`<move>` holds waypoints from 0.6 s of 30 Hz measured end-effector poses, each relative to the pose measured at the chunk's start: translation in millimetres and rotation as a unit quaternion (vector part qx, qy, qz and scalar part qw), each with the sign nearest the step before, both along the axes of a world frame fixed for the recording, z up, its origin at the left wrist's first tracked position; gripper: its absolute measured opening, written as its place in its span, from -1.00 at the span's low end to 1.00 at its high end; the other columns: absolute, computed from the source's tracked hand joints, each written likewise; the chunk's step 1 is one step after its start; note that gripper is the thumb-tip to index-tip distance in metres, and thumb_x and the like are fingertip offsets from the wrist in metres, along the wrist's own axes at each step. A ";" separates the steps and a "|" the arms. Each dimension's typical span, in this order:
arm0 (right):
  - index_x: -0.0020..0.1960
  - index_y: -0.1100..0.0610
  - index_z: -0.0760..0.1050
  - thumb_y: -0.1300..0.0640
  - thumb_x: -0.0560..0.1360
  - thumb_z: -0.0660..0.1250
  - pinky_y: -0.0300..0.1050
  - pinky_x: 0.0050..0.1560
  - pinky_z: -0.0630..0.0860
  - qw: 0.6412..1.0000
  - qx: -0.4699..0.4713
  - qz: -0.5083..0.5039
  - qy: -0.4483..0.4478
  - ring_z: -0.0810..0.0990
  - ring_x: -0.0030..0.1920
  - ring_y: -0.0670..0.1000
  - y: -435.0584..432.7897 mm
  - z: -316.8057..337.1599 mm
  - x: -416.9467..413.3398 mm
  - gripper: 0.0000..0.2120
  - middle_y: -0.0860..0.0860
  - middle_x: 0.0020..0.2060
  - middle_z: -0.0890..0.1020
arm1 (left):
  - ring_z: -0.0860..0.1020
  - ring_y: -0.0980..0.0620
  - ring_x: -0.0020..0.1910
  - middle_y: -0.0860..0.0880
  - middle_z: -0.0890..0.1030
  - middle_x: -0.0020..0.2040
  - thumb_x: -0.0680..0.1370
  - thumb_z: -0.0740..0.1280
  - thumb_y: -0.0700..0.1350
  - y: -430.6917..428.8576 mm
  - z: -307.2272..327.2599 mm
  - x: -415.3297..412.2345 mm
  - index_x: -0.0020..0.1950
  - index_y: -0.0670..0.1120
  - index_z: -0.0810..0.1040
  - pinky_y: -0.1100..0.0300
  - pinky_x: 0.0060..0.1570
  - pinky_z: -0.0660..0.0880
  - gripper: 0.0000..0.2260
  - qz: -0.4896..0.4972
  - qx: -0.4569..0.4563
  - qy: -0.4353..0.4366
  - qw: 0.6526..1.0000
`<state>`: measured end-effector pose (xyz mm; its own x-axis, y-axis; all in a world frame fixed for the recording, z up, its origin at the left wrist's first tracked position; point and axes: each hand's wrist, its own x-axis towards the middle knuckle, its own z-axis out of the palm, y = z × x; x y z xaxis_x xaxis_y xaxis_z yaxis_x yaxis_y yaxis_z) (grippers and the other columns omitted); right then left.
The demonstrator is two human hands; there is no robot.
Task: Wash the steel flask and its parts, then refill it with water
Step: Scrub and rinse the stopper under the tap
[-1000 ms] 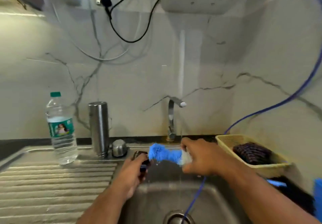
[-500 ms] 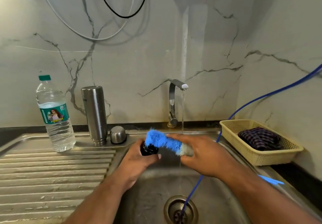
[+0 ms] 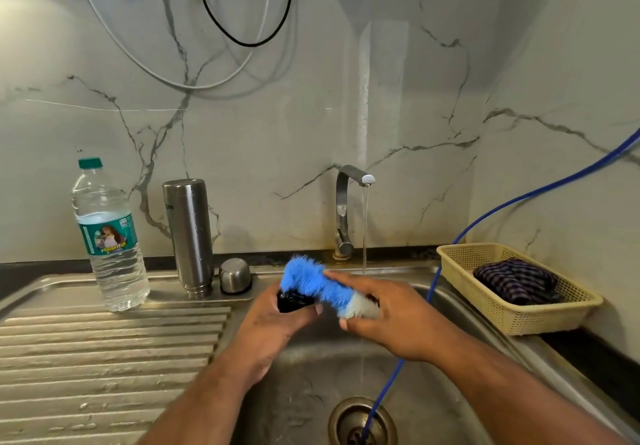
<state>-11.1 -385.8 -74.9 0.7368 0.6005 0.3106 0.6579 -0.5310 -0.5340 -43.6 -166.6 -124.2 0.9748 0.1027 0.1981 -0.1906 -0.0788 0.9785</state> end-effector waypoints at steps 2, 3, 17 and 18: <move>0.46 -0.52 0.22 -0.08 0.51 0.48 -0.41 0.09 0.45 1.000 0.011 0.002 0.013 0.52 0.19 -0.29 0.3 -1.4 0.2 -0.30 -0.27 0.39 0.49 | 0.65 0.01 0.19 -0.01 0.72 0.13 0.44 0.56 -0.13 -1.8 1.0 -1.2 0.25 -0.02 0.61 -0.03 0.28 0.52 -0.61 -0.004 -0.002 -0.002 1.000; 0.46 -0.53 0.22 -0.12 0.50 0.49 -0.39 0.14 0.45 0.999 0.000 0.025 0.027 0.51 0.22 -0.29 0.9 -1.4 -0.6 -0.31 -0.28 0.39 0.48 | 0.65 -0.03 0.18 -0.03 0.72 0.10 0.41 0.55 -0.14 -1.6 0.0 -1.6 0.21 -0.04 0.63 -0.04 0.25 0.54 -0.62 0.001 -0.015 -0.002 1.000; 0.51 -0.40 0.27 -0.28 0.46 0.45 -0.33 0.12 0.43 0.997 0.051 -0.028 0.047 0.49 0.22 -0.24 -1.5 -4.0 5.5 -0.33 -0.20 0.41 0.48 | 0.65 0.01 0.13 -0.01 0.71 0.11 0.42 0.56 -0.02 -8.5 6.3 -3.1 0.28 -0.02 0.59 0.11 0.09 0.57 -0.55 -0.003 0.007 -0.008 1.000; 0.50 -0.41 0.27 -0.29 0.45 0.45 -0.31 0.15 0.46 0.997 0.054 -0.016 0.058 0.50 0.22 -0.25 -3.1 -3.8 6.1 -0.33 -0.22 0.40 0.49 | 0.65 0.02 0.09 -0.01 0.71 0.09 0.42 0.55 0.00 -9.8 7.3 -3.4 0.27 -0.01 0.59 0.11 0.05 0.58 -0.56 -0.003 0.008 -0.006 1.000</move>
<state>-5.0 -388.8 -78.7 0.7894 0.5448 0.2827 0.5720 -0.4860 -0.6608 -47.0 -176.5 -116.8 0.9729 0.0930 0.2118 -0.2033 -0.0929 0.9747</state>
